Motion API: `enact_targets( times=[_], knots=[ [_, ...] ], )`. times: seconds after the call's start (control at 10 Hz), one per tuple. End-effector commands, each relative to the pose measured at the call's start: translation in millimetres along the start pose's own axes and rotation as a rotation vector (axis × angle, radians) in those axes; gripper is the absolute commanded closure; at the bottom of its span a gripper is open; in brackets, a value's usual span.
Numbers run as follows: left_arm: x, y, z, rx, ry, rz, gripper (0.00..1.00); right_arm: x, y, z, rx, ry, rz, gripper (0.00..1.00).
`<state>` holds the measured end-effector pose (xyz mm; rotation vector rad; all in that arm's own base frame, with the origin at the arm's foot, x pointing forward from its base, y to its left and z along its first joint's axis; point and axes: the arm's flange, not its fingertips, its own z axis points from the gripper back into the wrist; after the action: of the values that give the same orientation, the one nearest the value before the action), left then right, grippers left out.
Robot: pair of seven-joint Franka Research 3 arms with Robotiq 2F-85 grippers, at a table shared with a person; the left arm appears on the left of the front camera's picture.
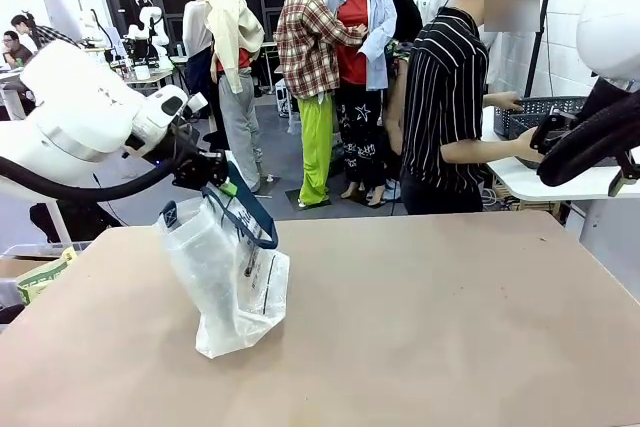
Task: Transfer purchased items from the store into the shopping bag.
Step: Move the Reusable shopping bag to the right side of the table.
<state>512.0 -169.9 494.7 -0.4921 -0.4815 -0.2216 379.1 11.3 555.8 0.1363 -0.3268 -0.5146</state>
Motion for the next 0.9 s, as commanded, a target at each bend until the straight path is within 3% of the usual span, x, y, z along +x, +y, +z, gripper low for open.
enact_targets(
  times=[0.0,0.5,0.8],
  knots=[
    [2,-5,17,0.070,-0.015,0.054,1.00,1,0,0,0.000,-0.003,0.011,0.00],
    [16,21,83,0.176,-0.149,0.223,1.00,1,0,0,0.000,-0.003,0.011,0.00],
    [29,60,136,0.249,-0.182,0.372,1.00,1,0,0,0.000,-0.003,0.011,0.00]
  ],
)
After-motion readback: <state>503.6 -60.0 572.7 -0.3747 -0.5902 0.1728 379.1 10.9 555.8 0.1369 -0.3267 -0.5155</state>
